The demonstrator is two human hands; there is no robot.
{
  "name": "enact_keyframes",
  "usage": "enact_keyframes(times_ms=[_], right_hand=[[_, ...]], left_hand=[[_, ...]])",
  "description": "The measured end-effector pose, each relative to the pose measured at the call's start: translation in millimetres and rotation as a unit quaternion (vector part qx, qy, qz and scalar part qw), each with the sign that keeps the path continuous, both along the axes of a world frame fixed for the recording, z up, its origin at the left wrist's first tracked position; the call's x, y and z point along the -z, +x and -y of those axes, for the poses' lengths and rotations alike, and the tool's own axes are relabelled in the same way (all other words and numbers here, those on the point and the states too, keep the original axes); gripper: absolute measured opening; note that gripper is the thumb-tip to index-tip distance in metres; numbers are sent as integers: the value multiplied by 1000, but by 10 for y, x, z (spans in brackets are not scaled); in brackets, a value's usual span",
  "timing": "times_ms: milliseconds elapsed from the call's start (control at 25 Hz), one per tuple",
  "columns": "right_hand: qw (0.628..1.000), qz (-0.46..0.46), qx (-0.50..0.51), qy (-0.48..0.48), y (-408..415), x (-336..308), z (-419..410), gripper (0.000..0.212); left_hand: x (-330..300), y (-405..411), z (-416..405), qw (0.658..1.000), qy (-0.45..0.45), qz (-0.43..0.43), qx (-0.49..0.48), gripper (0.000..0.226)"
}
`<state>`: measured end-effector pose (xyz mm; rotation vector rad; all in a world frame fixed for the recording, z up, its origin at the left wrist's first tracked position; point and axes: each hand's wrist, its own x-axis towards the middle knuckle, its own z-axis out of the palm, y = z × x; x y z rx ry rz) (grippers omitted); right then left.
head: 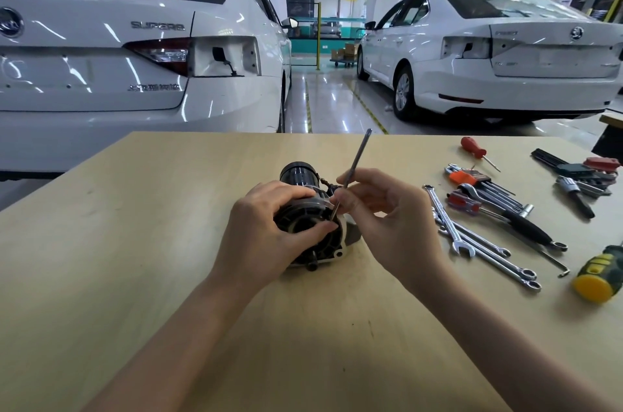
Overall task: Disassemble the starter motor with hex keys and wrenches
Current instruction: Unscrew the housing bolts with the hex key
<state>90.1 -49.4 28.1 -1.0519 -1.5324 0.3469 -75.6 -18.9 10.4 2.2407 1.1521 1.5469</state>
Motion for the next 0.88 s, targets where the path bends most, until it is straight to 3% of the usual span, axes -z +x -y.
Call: enact_keyframes(times_ms=[320,400,480,560,640,720,800,880], right_hand=[[999,-27,-43,-13,4,-37,-36,20],[998,-34,-45,-25,30,-74,-66,24],[999,22,-44,-11,5,-93,-85,23],[979,190,-48,51,-145,-73,-54,28],[928,353,-37,109,-359,15,-12,38],[907,404,-26,116,-438,56,14,40],[902,409,-18,139,-393,56,33,39],[923,354,-24,152,-295,75,66,31]], left_hand=[[12,3,12,997,-56,43,-9,41],[-3,-7,4,987,-110,112,24,35],[-14,-11,-32,960,-171,203,84,37],[12,-78,-97,913,-248,283,154,57],[7,-194,-171,811,-353,401,238,70],[13,-302,-264,729,-409,475,276,74],[42,-336,-301,720,-415,482,278,73],[58,-308,-292,746,-404,457,267,65]])
